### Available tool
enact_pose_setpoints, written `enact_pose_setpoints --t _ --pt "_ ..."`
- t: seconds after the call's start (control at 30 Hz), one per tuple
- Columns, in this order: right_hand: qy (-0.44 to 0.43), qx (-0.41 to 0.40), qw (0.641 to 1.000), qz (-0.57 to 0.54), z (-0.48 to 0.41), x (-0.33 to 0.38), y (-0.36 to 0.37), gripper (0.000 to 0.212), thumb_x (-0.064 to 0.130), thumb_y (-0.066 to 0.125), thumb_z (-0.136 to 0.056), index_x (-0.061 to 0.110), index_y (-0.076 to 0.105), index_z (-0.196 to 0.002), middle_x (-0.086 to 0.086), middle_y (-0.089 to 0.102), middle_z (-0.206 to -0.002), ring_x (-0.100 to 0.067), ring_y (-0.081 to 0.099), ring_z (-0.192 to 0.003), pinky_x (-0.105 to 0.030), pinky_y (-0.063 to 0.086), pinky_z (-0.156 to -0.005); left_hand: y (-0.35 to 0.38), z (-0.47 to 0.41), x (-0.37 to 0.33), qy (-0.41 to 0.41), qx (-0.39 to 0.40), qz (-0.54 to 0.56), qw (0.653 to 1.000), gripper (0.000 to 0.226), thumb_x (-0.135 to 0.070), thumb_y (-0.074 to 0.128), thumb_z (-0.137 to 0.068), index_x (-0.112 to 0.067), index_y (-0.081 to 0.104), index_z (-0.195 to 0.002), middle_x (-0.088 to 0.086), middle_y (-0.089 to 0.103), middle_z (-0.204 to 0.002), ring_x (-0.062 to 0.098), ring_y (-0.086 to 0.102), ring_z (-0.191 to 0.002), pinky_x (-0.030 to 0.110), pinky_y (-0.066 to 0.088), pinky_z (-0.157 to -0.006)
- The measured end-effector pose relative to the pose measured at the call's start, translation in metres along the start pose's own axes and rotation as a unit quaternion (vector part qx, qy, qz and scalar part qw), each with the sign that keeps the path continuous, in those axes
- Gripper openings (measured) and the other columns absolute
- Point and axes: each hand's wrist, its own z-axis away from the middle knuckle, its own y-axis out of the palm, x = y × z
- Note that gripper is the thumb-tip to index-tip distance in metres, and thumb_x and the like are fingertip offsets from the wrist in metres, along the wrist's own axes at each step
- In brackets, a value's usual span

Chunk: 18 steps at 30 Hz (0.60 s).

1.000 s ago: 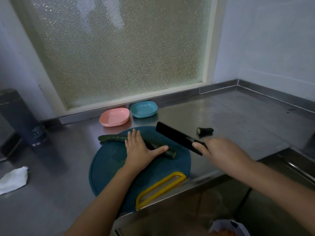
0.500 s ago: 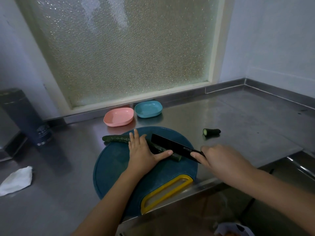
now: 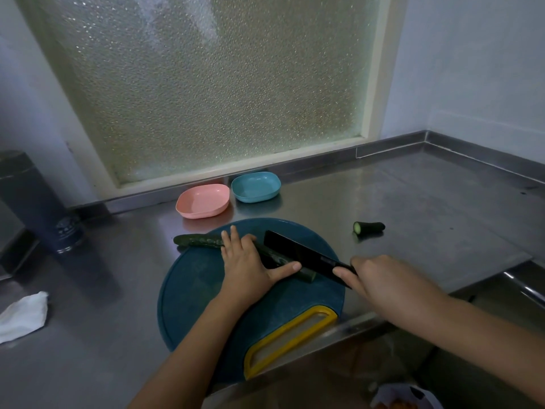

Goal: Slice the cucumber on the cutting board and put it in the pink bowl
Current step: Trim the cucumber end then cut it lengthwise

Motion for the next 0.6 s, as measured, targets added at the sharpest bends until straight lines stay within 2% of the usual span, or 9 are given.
enact_pose_setpoints --t 0.17,0.4,0.5,0.6 --pt "-0.005 -0.005 1.000 -0.030 -0.001 -0.004 0.004 0.046 0.051 0.023 -0.099 0.019 0.057 -0.102 0.007 0.046 -0.063 -0.005 0.043 -0.052 -0.020 0.034 -0.048 0.001 0.000 0.000 0.000 0.002 -0.001 1.000 0.106 -0.075 0.061 -0.060 -0.010 0.029 -0.138 0.017 -0.009 -0.155 0.032 -0.018 -0.142 0.046 -0.003 -0.117" --pt "-0.005 -0.022 0.997 -0.076 -0.005 -0.002 0.011 0.044 0.050 0.024 -0.098 0.019 0.055 -0.092 0.006 0.046 -0.061 -0.008 0.046 -0.051 -0.022 0.031 -0.044 0.001 0.001 0.000 0.007 -0.004 0.004 1.000 0.105 -0.073 0.062 -0.060 -0.008 0.029 -0.136 0.019 -0.008 -0.155 0.033 -0.018 -0.141 0.046 -0.003 -0.116" --pt "-0.026 -0.067 0.996 -0.049 -0.014 0.005 0.023 0.048 0.051 0.023 -0.098 0.017 0.056 -0.097 0.003 0.052 -0.067 -0.014 0.050 -0.059 -0.021 0.030 -0.045 0.001 0.003 0.002 0.009 -0.007 0.026 1.000 0.107 -0.071 0.065 -0.060 -0.008 0.027 -0.137 0.018 -0.008 -0.155 0.031 -0.018 -0.142 0.045 -0.003 -0.116" --pt "-0.037 -0.085 0.995 -0.045 -0.016 0.008 0.030 0.047 0.051 0.021 -0.098 0.019 0.055 -0.101 0.001 0.062 -0.078 -0.014 0.059 -0.066 -0.021 0.036 -0.050 0.001 0.004 0.002 0.011 -0.007 0.032 0.999 0.110 -0.070 0.066 -0.060 -0.008 0.024 -0.140 0.017 -0.008 -0.156 0.030 -0.018 -0.142 0.044 -0.004 -0.116"
